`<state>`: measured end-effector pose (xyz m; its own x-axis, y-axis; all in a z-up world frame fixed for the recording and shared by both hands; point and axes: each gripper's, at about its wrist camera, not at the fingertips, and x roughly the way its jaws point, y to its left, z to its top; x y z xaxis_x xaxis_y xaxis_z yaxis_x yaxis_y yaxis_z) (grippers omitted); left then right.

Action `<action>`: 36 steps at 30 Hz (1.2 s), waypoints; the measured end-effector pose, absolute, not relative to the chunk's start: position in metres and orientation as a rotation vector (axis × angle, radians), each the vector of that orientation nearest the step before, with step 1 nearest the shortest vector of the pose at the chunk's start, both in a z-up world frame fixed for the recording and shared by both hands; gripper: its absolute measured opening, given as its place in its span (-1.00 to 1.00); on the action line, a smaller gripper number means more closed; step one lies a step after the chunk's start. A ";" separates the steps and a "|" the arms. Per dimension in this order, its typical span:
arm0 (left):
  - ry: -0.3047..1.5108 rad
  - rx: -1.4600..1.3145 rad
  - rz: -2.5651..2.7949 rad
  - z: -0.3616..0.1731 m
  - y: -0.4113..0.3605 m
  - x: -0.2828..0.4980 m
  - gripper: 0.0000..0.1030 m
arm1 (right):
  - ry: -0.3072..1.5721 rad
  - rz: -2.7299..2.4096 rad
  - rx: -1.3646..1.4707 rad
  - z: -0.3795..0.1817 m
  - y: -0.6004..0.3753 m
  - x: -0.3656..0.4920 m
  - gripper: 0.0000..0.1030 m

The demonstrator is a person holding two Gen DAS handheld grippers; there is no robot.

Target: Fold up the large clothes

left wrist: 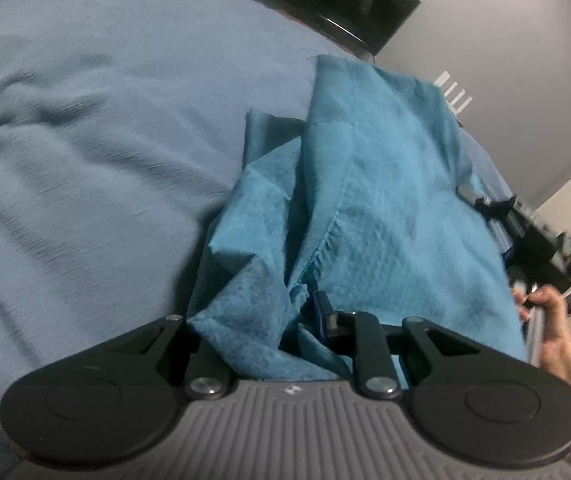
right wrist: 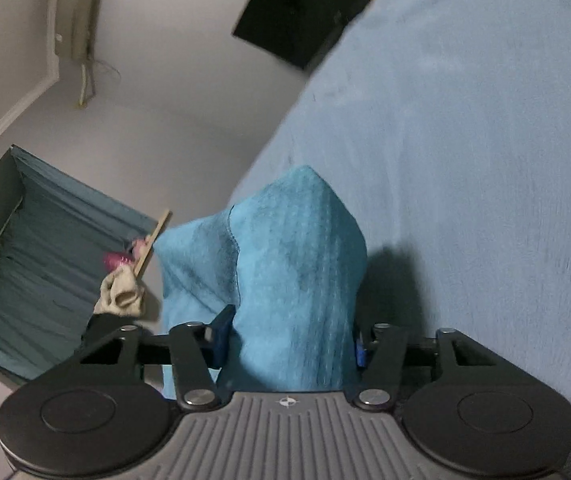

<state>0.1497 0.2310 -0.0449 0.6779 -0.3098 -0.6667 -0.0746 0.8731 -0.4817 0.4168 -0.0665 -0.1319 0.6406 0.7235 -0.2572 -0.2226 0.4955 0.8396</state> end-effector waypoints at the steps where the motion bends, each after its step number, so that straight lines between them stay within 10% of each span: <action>1: 0.823 -0.472 -0.142 -0.043 0.218 0.158 -0.66 | 0.642 0.620 0.861 -0.126 -0.072 0.421 0.07; 12: 0.731 -0.343 -0.214 -0.046 0.110 0.245 -0.66 | 0.524 0.534 0.572 0.004 -0.144 0.494 0.08; 15: 0.722 -0.344 -0.211 -0.053 0.102 0.255 -0.66 | 0.533 0.469 0.501 0.016 -0.157 0.509 0.41; 25: 0.731 -0.285 -0.180 -0.064 0.108 0.241 0.17 | 0.534 0.186 0.424 0.005 -0.200 0.447 0.63; 36: 0.686 -0.276 -0.069 -0.027 0.116 0.159 0.57 | 0.596 0.110 0.303 -0.022 -0.222 0.255 0.77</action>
<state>0.1590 0.1156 -0.0268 0.7732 -0.1531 -0.6154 -0.0276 0.9614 -0.2738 0.2552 -0.2218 -0.0223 0.8233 0.1890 -0.5351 -0.0151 0.9499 0.3123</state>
